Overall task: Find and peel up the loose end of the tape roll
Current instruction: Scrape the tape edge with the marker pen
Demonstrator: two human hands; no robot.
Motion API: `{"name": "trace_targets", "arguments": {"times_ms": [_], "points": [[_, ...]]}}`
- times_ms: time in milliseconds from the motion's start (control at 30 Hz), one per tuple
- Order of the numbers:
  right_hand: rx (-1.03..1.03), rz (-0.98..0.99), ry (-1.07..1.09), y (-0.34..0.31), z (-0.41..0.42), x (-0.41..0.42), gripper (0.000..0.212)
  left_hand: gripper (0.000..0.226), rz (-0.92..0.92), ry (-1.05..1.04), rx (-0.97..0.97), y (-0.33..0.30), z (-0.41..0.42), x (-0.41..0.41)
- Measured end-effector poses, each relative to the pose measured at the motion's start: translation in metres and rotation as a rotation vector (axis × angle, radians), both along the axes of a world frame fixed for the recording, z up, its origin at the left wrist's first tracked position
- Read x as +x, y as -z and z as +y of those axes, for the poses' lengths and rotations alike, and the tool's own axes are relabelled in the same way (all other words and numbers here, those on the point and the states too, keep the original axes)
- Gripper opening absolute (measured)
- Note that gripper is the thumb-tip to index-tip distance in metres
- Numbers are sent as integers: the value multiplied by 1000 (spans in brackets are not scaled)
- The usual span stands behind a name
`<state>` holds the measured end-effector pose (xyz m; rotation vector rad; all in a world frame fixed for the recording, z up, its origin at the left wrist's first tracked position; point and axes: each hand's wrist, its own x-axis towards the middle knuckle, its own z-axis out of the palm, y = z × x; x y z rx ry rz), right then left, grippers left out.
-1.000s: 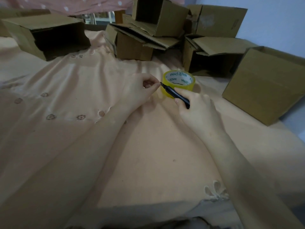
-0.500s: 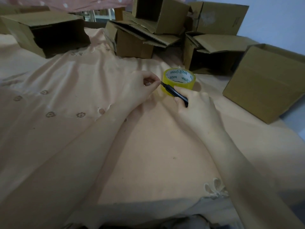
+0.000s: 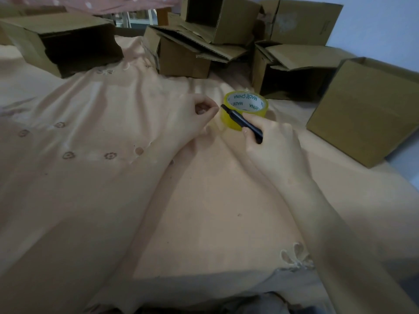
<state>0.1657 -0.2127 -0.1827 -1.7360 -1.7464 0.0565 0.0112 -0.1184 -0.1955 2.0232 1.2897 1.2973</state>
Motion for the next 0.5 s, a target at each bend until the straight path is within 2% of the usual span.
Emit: {"name": "trace_targets", "arguments": {"times_ms": [100,300,500], "points": [[47,18,2,0,1,0,36,7,1,-5,-3,1,-1,-1],[-40,-16,8,1,0,1,33,6,35,-12,20,2,1,-2],[-36,-37,-12,2,2,0,30,7,33,-7,18,2,2,-3]]}}
